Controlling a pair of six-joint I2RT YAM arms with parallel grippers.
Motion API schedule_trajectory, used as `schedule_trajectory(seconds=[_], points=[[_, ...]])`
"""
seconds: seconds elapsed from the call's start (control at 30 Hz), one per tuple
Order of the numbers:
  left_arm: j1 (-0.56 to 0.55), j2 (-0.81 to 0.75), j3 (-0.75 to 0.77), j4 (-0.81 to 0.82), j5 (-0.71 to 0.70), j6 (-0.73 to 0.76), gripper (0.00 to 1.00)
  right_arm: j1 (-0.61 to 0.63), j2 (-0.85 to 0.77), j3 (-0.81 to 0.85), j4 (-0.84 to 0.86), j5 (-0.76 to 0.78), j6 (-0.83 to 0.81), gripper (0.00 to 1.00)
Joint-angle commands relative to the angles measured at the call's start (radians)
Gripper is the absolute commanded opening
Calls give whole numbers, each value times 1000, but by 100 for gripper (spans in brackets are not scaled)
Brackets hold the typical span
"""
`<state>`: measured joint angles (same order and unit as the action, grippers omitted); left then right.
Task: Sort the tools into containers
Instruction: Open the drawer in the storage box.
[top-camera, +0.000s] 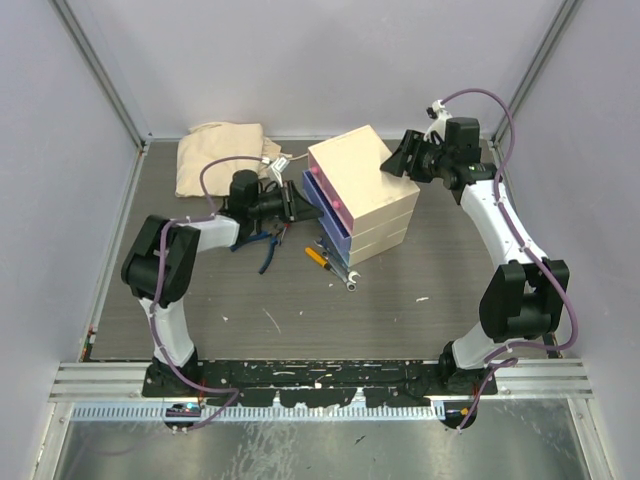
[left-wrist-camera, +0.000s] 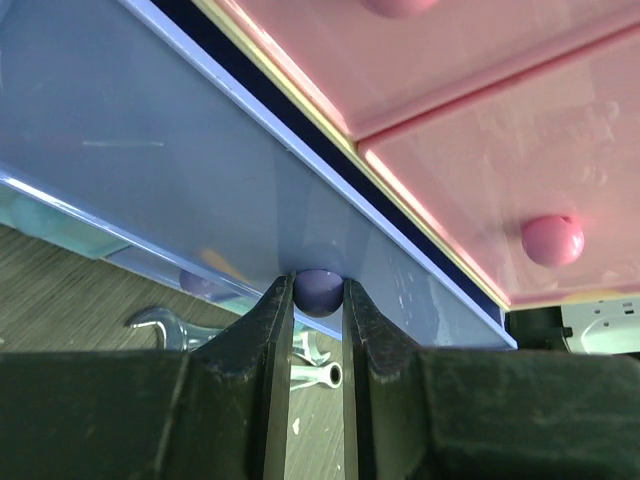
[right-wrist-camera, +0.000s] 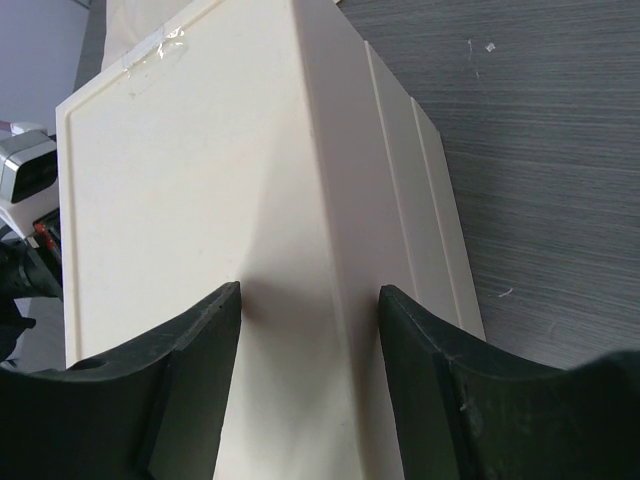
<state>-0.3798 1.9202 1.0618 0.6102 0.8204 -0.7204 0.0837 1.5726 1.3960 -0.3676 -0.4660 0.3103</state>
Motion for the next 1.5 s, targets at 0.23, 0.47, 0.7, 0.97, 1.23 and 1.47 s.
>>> schedule_trajectory(seconds=[0.23, 0.47, 0.7, 0.97, 1.23, 1.47], points=[[63, -149, -107, 37, 50, 65, 9, 19, -2, 34, -13, 22, -25, 61], [63, -212, -175, -20, 37, 123, 9, 19, 1, 40, -13, 24, -24, 61], [72, -259, -227, -64, 18, 168, 10, 19, 4, 42, -12, 22, -22, 61], [87, -245, -257, -57, 24, 174, 10, 19, -6, 48, -12, 48, -23, 66], [86, -245, -263, -49, 21, 168, 10, 22, -104, 97, -13, 280, -60, 77], [86, -251, -257, -54, 23, 164, 10, 186, -166, 169, -34, 495, -198, 79]])
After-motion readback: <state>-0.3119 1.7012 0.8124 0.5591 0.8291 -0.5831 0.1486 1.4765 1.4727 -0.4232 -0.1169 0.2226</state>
